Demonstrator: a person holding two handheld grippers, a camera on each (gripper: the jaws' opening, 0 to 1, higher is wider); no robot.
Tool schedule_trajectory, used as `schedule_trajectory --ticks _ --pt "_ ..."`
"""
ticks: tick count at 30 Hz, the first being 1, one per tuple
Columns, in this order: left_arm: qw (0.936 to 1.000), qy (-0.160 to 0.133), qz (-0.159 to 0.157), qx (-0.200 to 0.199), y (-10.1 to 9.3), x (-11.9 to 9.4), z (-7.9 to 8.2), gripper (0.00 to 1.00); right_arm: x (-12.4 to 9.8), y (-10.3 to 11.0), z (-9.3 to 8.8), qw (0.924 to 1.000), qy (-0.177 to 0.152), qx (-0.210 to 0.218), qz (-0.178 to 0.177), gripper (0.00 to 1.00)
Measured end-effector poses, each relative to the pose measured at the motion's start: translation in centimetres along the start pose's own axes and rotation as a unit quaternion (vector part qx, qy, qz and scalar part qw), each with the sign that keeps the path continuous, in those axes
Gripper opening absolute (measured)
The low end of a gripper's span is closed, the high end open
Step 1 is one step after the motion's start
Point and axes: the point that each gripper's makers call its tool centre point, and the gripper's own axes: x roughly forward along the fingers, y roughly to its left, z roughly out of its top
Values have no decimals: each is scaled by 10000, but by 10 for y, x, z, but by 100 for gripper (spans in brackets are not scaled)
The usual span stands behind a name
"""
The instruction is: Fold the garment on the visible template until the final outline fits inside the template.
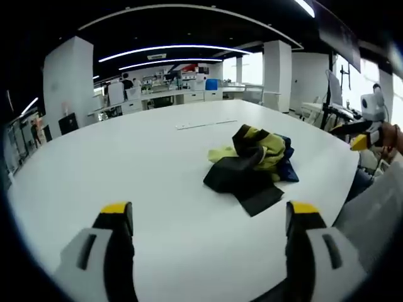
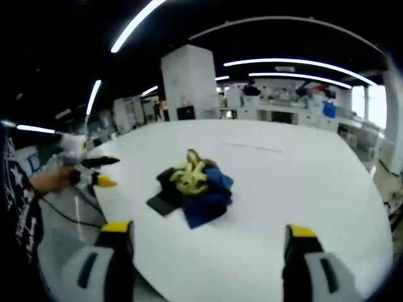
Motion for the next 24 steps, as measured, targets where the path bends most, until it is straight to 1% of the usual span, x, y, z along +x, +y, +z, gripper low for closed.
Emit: schedule_trajectory --ticks 2,8,12,15,17,24 --pt "10000 14 -14 -14 0 0 -1 98 0 1 2 10000 -41 1 25 99" --pt "10000 25 -69 2 -6 -1 0 98 -2 1 4 10000 -76 -22 31 99" --pt "10000 -5 -90 29 -6 -1 1 99 -3 1 7 10000 -87 -35 21 99" --pt "9997 -7 -233 -42 -10 -1 0 99 -5 1 10 9999 -121 -27 12 99" --pt "9997 39 -230 -26 -10 -2 -1 99 -6 -1 13 9999 -149 -20 -13 99" --pt "9995 6 -313 55 -7 -15 11 99 -11 -2 20 9997 -195 59 -119 99"
